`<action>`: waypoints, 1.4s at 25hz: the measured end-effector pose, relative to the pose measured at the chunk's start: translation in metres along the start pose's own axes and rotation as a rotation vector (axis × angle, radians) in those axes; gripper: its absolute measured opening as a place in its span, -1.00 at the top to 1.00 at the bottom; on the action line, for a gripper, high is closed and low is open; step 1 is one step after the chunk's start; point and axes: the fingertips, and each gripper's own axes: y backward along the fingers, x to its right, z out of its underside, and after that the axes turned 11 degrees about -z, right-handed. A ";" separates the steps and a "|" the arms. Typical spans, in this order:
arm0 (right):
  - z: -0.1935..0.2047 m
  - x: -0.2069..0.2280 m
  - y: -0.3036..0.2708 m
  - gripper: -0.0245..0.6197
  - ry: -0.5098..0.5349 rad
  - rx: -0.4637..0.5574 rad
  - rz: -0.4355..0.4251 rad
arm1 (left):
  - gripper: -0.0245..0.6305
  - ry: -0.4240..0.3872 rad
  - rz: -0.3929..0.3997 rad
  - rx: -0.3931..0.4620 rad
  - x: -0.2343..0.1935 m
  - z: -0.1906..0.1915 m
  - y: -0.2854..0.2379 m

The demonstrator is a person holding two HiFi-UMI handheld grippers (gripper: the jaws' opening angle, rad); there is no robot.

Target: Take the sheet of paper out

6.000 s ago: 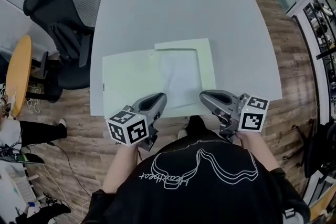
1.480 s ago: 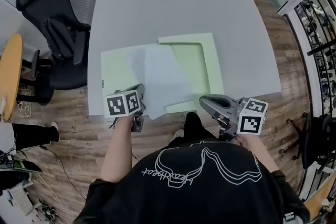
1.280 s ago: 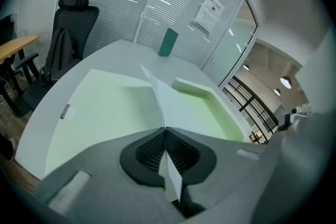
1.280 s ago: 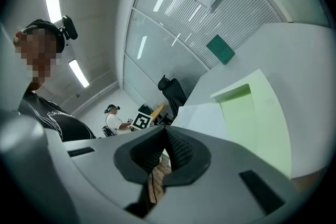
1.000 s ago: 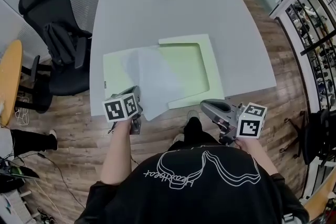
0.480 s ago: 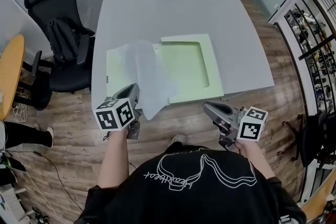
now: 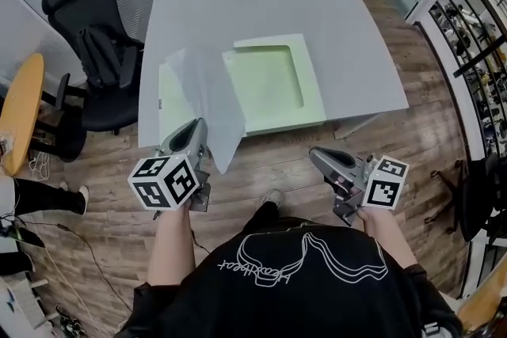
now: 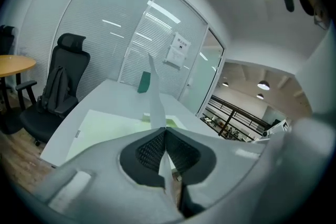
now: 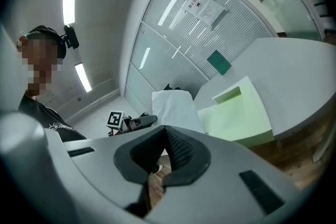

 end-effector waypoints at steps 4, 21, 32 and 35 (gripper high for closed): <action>0.001 -0.021 0.012 0.90 0.026 0.010 -0.023 | 0.88 -0.003 0.019 0.049 0.022 -0.006 0.032; 0.037 -0.118 0.060 0.90 0.124 0.036 -0.142 | 0.88 -0.067 0.190 0.053 0.142 0.056 0.149; 0.066 -0.152 0.084 0.90 0.256 -0.007 -0.098 | 0.88 -0.063 0.264 0.024 0.186 0.109 0.186; 0.077 -0.157 0.093 0.90 0.282 -0.019 -0.099 | 0.88 -0.076 0.277 0.015 0.196 0.126 0.190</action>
